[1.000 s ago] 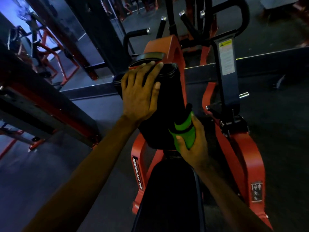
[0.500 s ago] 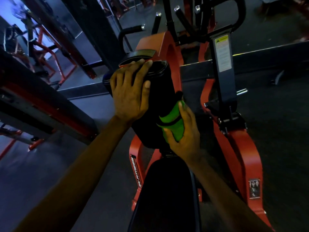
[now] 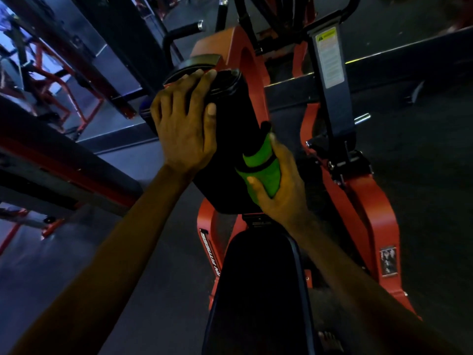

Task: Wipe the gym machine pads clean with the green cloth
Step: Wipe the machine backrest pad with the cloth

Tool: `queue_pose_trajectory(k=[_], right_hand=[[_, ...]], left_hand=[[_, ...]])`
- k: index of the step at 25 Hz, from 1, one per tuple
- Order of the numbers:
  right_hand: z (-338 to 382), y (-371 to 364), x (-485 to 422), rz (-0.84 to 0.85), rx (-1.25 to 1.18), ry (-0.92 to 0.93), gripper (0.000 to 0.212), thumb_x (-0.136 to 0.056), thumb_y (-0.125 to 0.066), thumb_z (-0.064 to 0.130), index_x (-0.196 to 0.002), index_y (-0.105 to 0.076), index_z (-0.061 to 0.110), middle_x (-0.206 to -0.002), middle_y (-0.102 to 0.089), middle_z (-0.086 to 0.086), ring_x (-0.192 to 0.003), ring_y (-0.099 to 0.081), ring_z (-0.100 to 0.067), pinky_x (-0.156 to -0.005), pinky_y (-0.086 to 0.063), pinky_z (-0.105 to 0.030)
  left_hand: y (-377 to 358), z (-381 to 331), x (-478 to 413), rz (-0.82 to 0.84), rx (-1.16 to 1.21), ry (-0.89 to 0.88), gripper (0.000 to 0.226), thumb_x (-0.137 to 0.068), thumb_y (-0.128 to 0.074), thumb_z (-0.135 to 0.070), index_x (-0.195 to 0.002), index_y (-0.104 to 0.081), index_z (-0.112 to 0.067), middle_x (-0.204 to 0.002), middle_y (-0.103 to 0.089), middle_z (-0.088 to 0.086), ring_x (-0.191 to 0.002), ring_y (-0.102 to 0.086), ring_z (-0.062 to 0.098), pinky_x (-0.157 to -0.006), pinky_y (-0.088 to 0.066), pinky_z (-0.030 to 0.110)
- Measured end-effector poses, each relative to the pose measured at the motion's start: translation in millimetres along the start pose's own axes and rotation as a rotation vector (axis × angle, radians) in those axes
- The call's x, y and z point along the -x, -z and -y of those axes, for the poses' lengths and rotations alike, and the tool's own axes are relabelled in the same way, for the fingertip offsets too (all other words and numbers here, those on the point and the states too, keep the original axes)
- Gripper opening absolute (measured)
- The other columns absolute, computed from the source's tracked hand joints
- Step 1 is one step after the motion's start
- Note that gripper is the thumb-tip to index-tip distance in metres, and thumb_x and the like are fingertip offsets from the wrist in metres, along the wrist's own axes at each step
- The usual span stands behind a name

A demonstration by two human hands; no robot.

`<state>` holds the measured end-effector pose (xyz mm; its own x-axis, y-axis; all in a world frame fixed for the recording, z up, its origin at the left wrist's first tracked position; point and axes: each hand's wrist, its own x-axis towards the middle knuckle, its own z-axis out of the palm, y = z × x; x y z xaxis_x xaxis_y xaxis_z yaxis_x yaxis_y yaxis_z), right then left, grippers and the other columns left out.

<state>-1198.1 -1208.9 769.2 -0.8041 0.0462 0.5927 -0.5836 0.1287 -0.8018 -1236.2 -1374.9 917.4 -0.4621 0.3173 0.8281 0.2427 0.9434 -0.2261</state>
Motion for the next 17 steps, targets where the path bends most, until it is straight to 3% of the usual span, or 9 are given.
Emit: queue_pose_trajectory(k=[4, 7, 11, 14, 17], right_hand=[[-25.9, -3.3, 51.3, 0.004, 0.081, -0.072, 0.077, -0.09, -0.067, 0.033, -0.152, -0.032, 0.005, -0.156, -0.037, -0.013, -0.147, -0.036, -0.019, -0.113, -0.04, -0.048], [-0.9, -11.4, 34.1, -0.048, 0.141, -0.031, 0.078, -0.091, -0.067, 0.04, -0.153, -0.031, 0.008, -0.159, -0.03, -0.018, -0.148, -0.033, -0.027, -0.117, -0.037, -0.044], [20.0, -31.0, 17.5, -0.063, 0.368, 0.098, 0.08, -0.089, -0.063, 0.058, -0.152, -0.032, 0.02, -0.162, -0.023, -0.019, -0.151, -0.019, -0.042, -0.121, -0.026, -0.052], [-5.7, -31.7, 51.1, 0.088, 0.491, 0.185, 0.069, -0.094, -0.063, 0.046, -0.153, -0.031, 0.029, -0.163, -0.017, -0.009, -0.152, -0.011, -0.041, -0.112, -0.032, -0.063], [-16.2, -32.5, 58.0, 0.068, 0.506, 0.183, 0.064, -0.094, -0.062, 0.037, -0.151, -0.033, 0.03, -0.161, -0.021, -0.007, -0.151, -0.014, -0.04, -0.11, -0.035, -0.062]], left_hand=[[6.7, -2.9, 0.5, 0.016, 0.032, -0.013, 0.042, -0.105, -0.036, -0.027, -0.144, -0.044, -0.015, -0.142, -0.049, 0.01, -0.125, -0.042, 0.023, -0.107, -0.025, 0.036], [11.0, -1.8, 4.0, 0.097, 0.014, -0.25, 0.048, -0.102, -0.043, -0.018, -0.15, -0.036, -0.018, -0.151, -0.034, 0.01, -0.139, -0.031, 0.029, -0.116, -0.017, 0.041], [9.3, 3.7, 5.7, 0.118, -0.097, -0.341, 0.056, -0.103, -0.044, -0.034, -0.156, -0.029, -0.023, -0.155, -0.03, 0.013, -0.144, -0.025, 0.031, -0.121, -0.007, 0.04], [7.1, 5.4, 6.9, 0.1, -0.14, -0.34, 0.056, -0.103, -0.044, -0.035, -0.156, -0.03, -0.023, -0.155, -0.028, 0.011, -0.144, -0.024, 0.031, -0.122, -0.005, 0.038], [3.7, 4.1, 7.1, 0.056, -0.146, -0.334, 0.055, -0.102, -0.042, -0.036, -0.155, -0.032, -0.023, -0.154, -0.029, 0.01, -0.145, -0.02, 0.027, -0.122, -0.007, 0.038]])
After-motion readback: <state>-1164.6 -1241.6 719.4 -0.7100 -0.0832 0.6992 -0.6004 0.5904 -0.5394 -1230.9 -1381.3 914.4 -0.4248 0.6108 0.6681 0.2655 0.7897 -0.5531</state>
